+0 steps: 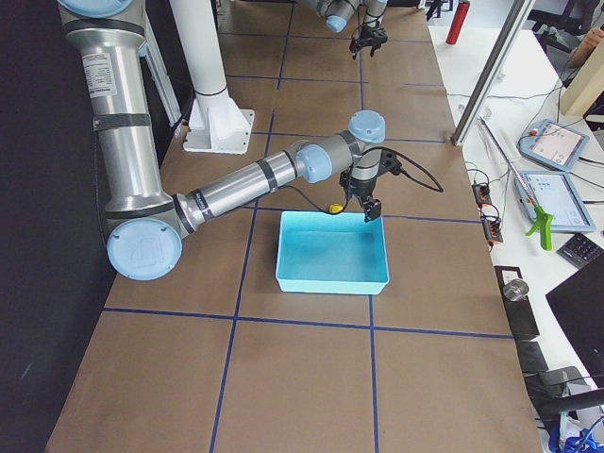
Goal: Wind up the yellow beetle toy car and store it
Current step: 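Retract the left arm while the right gripper moves over the car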
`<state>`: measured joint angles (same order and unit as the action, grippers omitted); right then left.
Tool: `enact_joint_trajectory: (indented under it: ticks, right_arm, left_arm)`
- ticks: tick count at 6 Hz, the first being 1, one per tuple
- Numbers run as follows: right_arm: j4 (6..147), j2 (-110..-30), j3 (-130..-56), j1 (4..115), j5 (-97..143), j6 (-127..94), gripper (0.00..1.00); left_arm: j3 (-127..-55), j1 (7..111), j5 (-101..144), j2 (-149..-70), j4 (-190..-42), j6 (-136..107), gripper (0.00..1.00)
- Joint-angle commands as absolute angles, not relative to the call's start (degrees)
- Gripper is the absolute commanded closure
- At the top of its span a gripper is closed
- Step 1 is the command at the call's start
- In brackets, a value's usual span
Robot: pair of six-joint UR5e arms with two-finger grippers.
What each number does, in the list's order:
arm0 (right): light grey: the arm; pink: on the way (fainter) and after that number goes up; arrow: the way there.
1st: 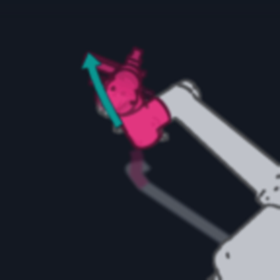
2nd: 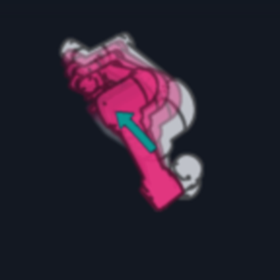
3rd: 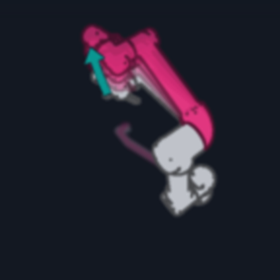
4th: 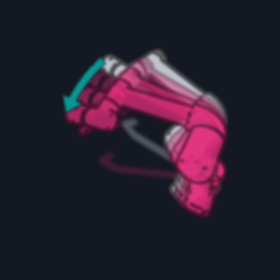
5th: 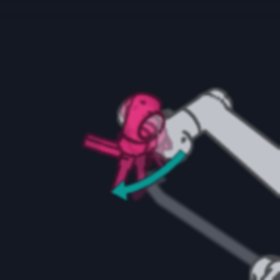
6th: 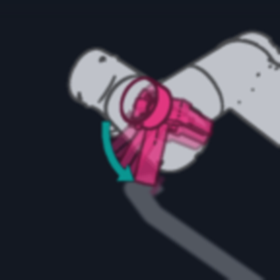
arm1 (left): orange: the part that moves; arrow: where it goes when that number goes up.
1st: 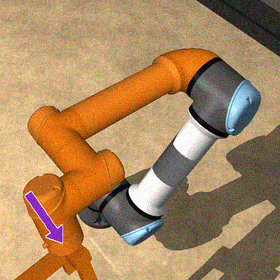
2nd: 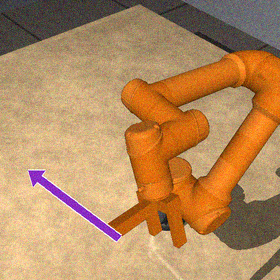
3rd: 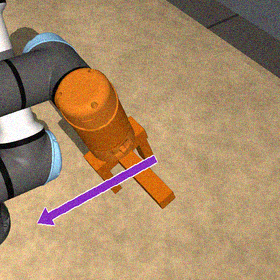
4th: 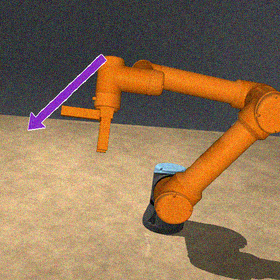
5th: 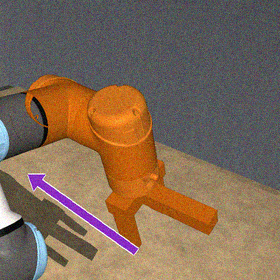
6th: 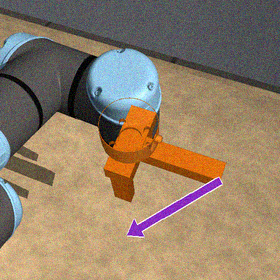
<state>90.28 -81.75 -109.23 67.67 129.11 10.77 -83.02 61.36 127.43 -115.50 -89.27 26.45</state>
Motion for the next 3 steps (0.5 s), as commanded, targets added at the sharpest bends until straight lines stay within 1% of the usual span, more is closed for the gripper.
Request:
enact_joint_trajectory:
  ticks: [1,2,3]
  right_arm:
    - [89.9,-81.6,-110.9,65.0,127.9,26.0,0.0]
    - [89.7,-81.6,-111.7,62.1,127.4,30.8,0.0]
    - [89.4,-81.4,-111.7,59.3,127.4,31.5,0.0]
  left_arm:
    - [-83.0,68.5,127.9,-108.3,-89.5,13.2,0.0]
    - [-82.9,72.2,127.9,-103.7,-89.5,4.0,0.0]
    - [-82.8,76.2,128.1,-100.9,-89.6,-3.9,0.0]
